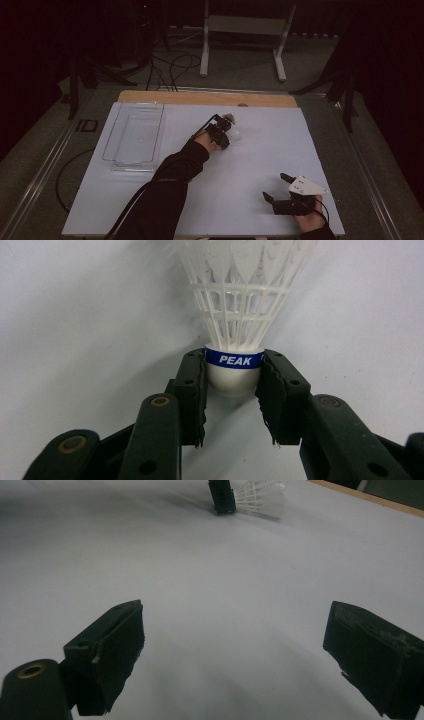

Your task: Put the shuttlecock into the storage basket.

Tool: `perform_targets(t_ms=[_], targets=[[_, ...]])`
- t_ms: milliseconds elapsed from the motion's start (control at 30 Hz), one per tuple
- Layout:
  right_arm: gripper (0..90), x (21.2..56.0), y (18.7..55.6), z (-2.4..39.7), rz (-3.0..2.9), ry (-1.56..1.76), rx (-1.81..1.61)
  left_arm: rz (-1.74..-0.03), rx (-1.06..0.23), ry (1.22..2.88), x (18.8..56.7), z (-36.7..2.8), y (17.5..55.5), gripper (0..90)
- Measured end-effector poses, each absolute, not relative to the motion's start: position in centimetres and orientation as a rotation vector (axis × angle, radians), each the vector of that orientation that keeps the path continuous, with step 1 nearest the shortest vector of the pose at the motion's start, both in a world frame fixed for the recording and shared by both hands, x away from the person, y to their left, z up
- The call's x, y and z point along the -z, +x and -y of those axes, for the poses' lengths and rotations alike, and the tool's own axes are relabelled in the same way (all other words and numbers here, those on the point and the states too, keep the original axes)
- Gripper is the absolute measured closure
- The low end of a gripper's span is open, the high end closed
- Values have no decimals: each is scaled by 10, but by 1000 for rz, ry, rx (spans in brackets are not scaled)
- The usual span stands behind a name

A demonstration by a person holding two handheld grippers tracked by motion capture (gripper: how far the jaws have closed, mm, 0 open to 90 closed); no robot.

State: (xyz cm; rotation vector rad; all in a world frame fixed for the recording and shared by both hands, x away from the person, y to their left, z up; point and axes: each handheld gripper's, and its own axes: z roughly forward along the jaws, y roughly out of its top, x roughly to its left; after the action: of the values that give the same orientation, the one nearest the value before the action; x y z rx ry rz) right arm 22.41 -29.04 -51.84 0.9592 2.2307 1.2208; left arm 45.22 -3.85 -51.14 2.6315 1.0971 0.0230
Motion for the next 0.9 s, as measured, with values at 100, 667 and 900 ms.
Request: perform_targets(t_ms=[100, 667, 900], targets=[[95, 518, 224, 290, -2231, 958, -1221, -1092, -25, 2637, 511, 39, 452, 655], [95, 518, 224, 290, -2229, 963, -1219, -988, 1, 2689, 501, 39, 446, 665], [95, 518, 224, 290, -2229, 964, -1216, -960, 10, 2691, 491, 36, 443, 666]])
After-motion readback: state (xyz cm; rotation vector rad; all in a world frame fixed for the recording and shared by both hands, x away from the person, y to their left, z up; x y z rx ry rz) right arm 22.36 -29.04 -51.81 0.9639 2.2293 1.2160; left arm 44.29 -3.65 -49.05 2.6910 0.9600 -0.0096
